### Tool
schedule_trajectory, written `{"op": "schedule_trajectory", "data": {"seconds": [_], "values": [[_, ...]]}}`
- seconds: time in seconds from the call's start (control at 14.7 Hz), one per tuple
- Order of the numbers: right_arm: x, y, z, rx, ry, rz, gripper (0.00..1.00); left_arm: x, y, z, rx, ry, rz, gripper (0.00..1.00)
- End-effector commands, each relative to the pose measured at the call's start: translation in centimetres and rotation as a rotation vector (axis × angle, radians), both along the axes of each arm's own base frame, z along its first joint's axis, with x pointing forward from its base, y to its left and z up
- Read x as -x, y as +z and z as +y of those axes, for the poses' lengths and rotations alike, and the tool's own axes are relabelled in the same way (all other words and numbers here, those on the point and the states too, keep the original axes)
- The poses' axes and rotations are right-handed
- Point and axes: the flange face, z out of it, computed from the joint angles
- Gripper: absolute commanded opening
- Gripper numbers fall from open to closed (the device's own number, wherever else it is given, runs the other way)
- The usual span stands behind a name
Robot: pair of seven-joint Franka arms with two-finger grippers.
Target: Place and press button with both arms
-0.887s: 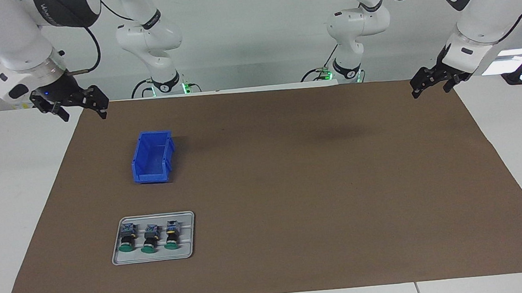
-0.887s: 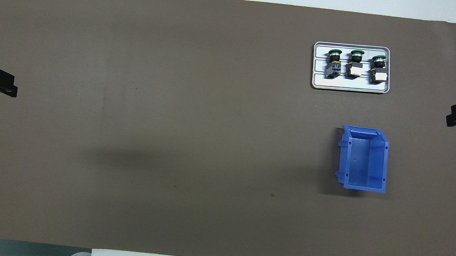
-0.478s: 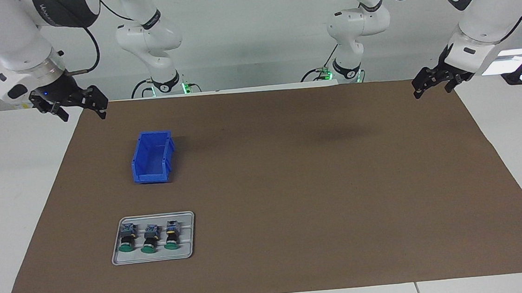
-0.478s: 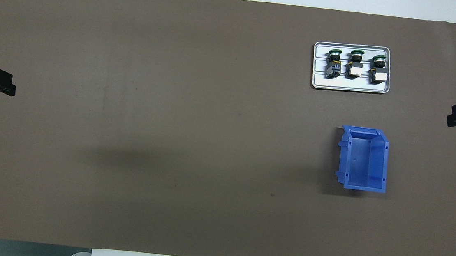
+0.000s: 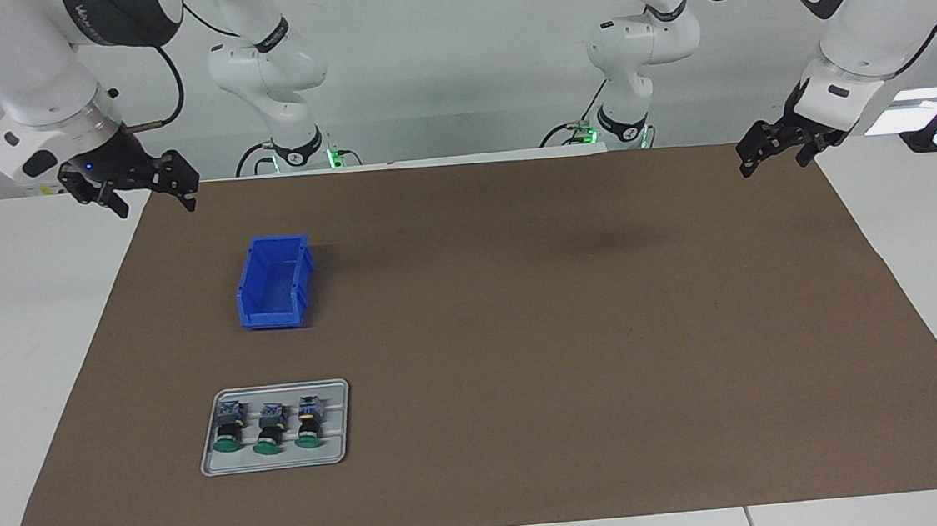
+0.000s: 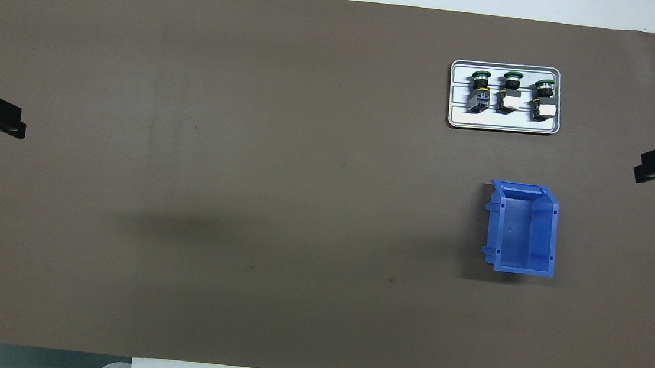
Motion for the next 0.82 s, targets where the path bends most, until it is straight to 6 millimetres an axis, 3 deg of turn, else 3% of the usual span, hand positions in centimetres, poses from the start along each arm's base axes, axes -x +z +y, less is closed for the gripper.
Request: {"op": "schedule_trajectory", "data": {"seconds": [0.0,0.2,0.41,0.55,0.75], "values": [[-3.3,-2.2,4.5,-0.001,0.006,-0.023,1.0,0.6,0.2,-0.1,-0.011,-0.02,-0.016,1.0],[-9.5,-8.2,7.8,-0.007,-0.008,-0.027,1.0,0.7,0.4,-0.3,-0.01,-0.024,-0.017,1.0],[-13.7,-14.6,9.6,-0.054,-0.038,-0.088,0.99,0.8,0.2,-0.3,-0.011,-0.024,-0.006,1.0],[-15.5,-18.9,10.0,-0.074,-0.061,-0.102,0.96,0.7,0.2,-0.2,-0.01,-0.022,-0.012,1.0],[-17.1,-23.8,10.8,-0.113,-0.107,-0.115,0.89,0.8,0.2,-0.5,-0.011,-0.022,-0.008,1.0]]}}
